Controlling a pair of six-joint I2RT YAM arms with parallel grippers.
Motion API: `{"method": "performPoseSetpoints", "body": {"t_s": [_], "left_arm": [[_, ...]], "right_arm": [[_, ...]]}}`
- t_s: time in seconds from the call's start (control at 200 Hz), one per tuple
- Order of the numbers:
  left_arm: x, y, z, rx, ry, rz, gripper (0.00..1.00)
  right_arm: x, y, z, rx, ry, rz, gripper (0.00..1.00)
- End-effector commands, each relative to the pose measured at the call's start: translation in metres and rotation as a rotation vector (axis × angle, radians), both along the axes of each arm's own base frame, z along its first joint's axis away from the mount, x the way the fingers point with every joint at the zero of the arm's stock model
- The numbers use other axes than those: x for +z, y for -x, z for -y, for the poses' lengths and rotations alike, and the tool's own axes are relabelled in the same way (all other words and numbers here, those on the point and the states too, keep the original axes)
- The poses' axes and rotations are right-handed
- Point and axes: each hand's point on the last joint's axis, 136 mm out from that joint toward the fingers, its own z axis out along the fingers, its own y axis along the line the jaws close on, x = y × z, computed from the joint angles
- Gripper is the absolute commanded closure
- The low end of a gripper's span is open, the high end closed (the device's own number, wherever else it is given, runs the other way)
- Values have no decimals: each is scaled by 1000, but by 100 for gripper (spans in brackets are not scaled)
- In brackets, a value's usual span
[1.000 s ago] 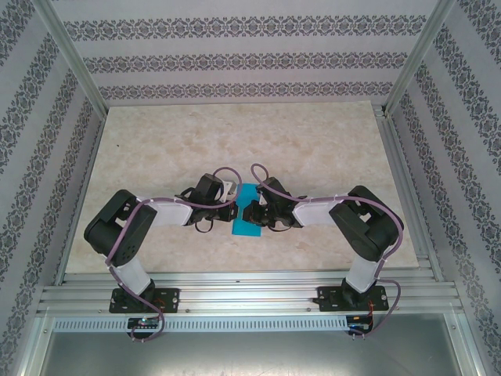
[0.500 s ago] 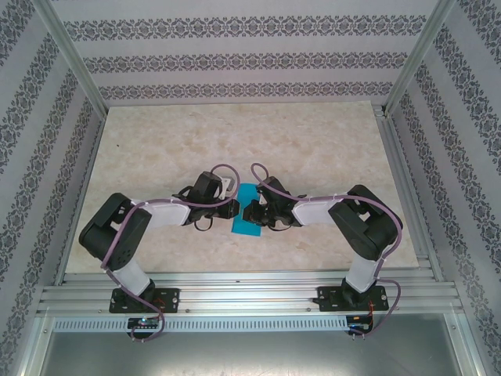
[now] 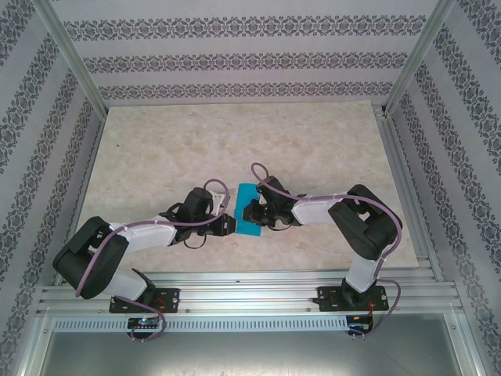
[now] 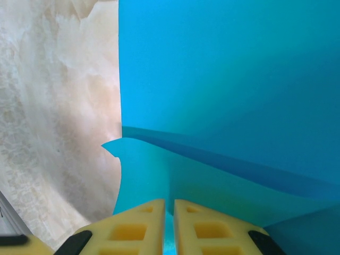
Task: Fold a paper plane with a square sheet of paper (fold left side to right side)
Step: Fold the triangle a second time at the center of the table.
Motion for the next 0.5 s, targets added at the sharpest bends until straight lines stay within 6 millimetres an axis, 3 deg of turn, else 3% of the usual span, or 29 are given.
{"method": "performPoseSetpoints", "body": {"t_s": [0.0,0.495], "left_arm": [[20,-2,23,-10,99,9,84],[-7,-20,20,34,-32,1,86]], "right_arm": [[-39,12,31,-56,150,-82,86],[-38,12,30,-52,143,-78,86]]}}
